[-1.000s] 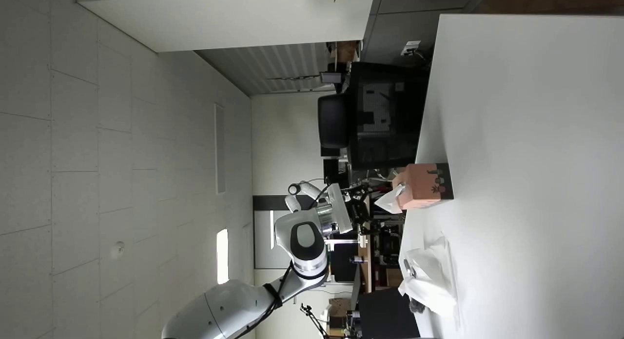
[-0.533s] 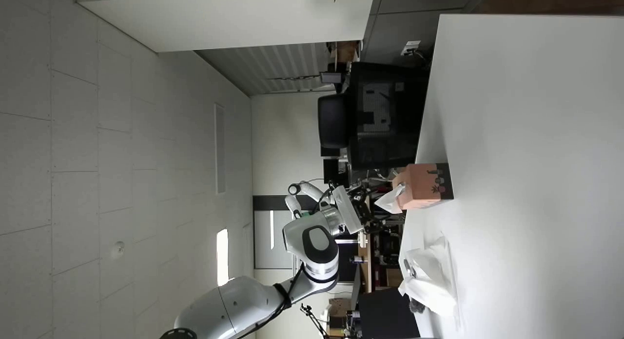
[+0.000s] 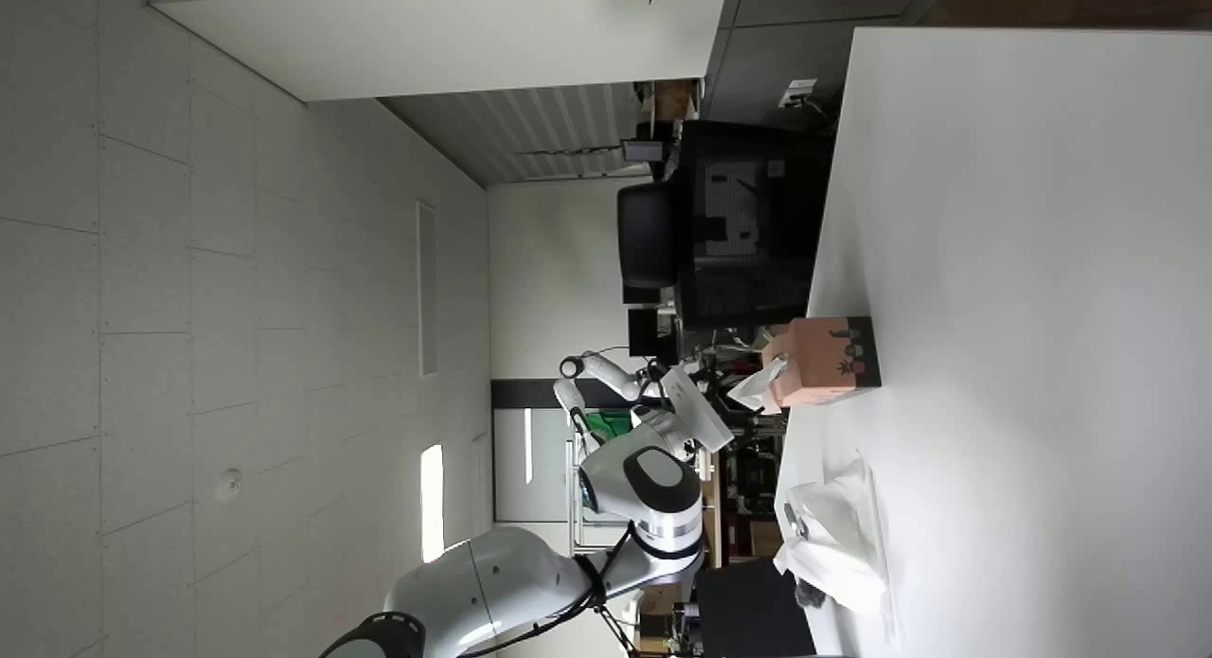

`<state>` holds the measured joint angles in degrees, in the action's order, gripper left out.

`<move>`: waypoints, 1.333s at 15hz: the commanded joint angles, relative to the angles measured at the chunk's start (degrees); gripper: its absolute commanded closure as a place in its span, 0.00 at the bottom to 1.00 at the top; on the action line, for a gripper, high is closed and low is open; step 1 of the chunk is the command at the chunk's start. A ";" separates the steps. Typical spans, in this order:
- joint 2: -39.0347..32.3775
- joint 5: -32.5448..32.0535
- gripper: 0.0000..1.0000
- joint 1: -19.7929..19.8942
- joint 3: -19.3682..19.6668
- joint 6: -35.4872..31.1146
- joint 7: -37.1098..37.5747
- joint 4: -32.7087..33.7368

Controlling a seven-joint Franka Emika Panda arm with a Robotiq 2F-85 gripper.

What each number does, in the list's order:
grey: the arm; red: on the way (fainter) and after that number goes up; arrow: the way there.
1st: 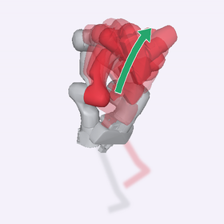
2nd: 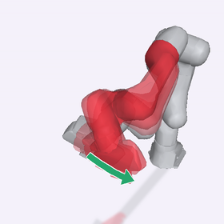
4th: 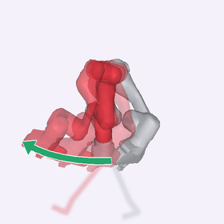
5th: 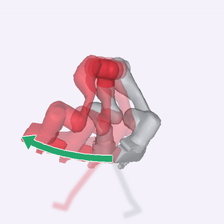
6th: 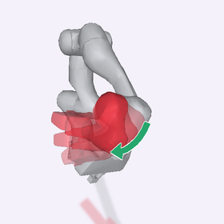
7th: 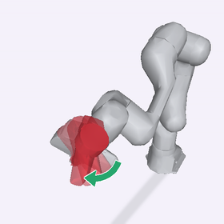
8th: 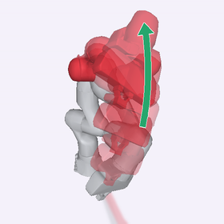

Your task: Remove the wipe and put it on the table

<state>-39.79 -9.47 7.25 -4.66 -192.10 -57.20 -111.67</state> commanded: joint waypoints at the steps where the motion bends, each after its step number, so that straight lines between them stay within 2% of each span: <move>1: -3.02 -4.44 0.47 -2.26 3.02 -4.67 5.13 2.49; 4: -4.04 -5.83 0.67 -4.16 5.53 -7.44 7.22 3.05; 7: -4.37 -6.76 0.89 -5.33 6.88 -6.14 8.53 5.84; 9: -4.03 -7.09 0.99 -5.90 7.56 -6.04 9.55 6.04; 11: -2.64 -7.77 1.00 -5.90 7.40 -3.59 10.60 4.90; 13: -0.39 -9.96 1.00 -4.20 5.16 1.70 11.00 4.19; 14: 0.89 -8.60 1.00 -2.43 2.52 4.30 7.96 3.60; 16: 3.83 -9.40 1.00 0.84 -2.13 9.53 6.57 2.90; 20: 9.44 -7.38 1.00 5.62 -9.28 18.02 2.06 2.33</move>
<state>-35.38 -17.05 8.92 -9.19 -179.19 -52.51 -107.38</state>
